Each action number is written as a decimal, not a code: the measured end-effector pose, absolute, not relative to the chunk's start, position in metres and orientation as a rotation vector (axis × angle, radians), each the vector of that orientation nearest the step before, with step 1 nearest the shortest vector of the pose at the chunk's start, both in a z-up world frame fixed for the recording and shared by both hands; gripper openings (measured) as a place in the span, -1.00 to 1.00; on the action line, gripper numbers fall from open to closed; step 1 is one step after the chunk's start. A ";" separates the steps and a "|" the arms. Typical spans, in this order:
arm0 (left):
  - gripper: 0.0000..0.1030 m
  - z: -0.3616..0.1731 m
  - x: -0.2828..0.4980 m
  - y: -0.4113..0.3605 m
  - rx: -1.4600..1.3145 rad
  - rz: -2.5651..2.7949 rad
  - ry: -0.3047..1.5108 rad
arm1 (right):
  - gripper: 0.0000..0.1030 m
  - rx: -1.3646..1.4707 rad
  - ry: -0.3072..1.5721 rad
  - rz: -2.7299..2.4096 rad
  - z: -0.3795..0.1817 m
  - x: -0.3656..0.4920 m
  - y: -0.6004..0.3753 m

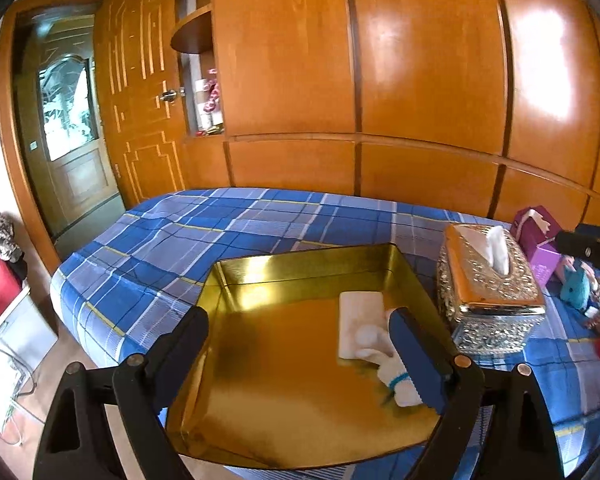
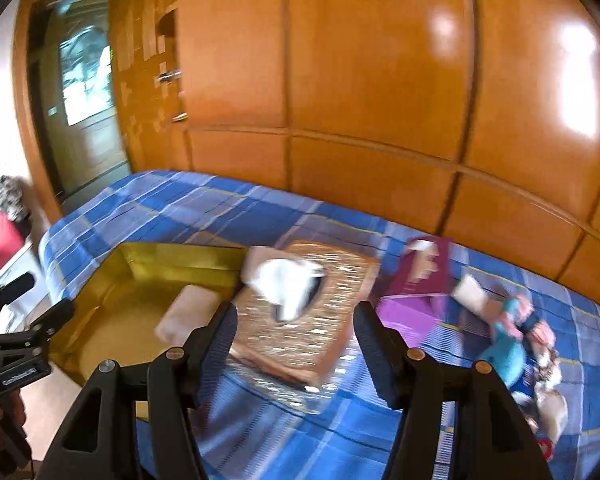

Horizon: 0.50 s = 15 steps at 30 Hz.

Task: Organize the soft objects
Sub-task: 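Carry the white knit glove into the gold tray and open the right tool, then move both tools back to the pile and grasp the blue plush toy with the left tool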

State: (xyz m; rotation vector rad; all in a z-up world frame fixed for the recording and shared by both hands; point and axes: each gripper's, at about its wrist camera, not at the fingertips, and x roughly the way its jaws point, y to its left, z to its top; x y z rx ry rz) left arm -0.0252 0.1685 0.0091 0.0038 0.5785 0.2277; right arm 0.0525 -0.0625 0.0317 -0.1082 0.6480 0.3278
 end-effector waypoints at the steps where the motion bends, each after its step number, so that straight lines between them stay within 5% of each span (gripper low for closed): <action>1: 0.79 0.009 -0.025 0.165 0.010 0.221 0.579 | 0.19 -0.101 0.646 0.307 0.032 0.053 -0.071; 15: 0.87 0.016 -0.019 0.108 0.105 0.091 0.580 | 0.22 0.080 0.630 -0.011 0.028 0.054 -0.209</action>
